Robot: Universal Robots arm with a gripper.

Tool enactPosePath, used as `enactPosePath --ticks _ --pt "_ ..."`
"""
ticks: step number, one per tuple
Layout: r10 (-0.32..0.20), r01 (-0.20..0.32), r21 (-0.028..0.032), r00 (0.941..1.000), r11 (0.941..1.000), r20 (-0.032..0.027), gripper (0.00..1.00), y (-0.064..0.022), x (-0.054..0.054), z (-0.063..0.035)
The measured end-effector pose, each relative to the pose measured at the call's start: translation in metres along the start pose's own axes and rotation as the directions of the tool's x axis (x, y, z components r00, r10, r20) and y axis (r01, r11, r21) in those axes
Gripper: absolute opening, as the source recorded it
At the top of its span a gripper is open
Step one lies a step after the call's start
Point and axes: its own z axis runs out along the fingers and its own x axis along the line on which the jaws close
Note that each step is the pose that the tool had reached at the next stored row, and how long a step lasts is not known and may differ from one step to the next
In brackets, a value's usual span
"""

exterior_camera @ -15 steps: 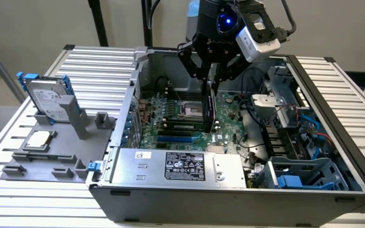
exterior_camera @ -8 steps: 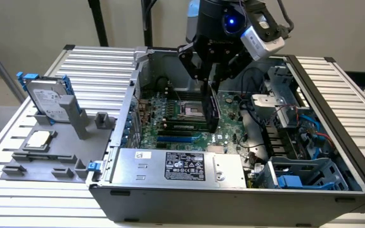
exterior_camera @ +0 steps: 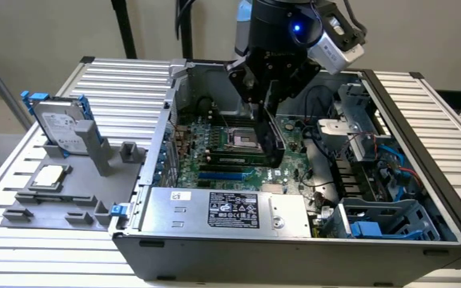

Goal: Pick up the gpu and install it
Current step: 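Insert the gpu into the slot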

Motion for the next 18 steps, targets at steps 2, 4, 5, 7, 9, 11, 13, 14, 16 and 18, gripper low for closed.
enactPosePath --ticks 2,4,5,7,9,11,13,14,16,18 --pt "-0.036 0.036 0.0001 0.9994 0.9994 0.0007 0.26 0.0 0.0 0.0003" --pt "-0.072 0.072 0.0001 0.9974 0.9974 0.0014 0.26 0.0 0.0 0.0009" --pt "-0.09 0.09 0.0001 0.996 0.996 0.0017 0.26 0.0 0.0 0.0012" --pt "-0.126 0.126 0.0002 0.992 0.992 0.0024 0.26 0.0 0.0 0.0018" --pt "-0.162 0.162 0.0003 0.9867 0.9867 0.003 0.26 0.0 0.0 0.0024" --pt "-0.198 0.198 -0.0006 0.9803 0.9803 0.0044 0.26 0.0 0.0 0.0036" --pt "-0.234 0.234 -0.0022 0.9723 0.9723 0.0064 0.26 0.0001 0.0 0.0048" --pt "-0.251 0.251 -0.0033 0.9679 0.9679 0.0077 0.26 0.0001 0.0 0.0056" --pt "-0.286 0.286 -0.006 0.9581 0.9581 0.0108 0.26 0.0001 0.0001 0.007" --pt "-0.321 0.321 -0.0086 0.9471 0.9471 0.0141 0.26 0.0001 0.0 0.0085"
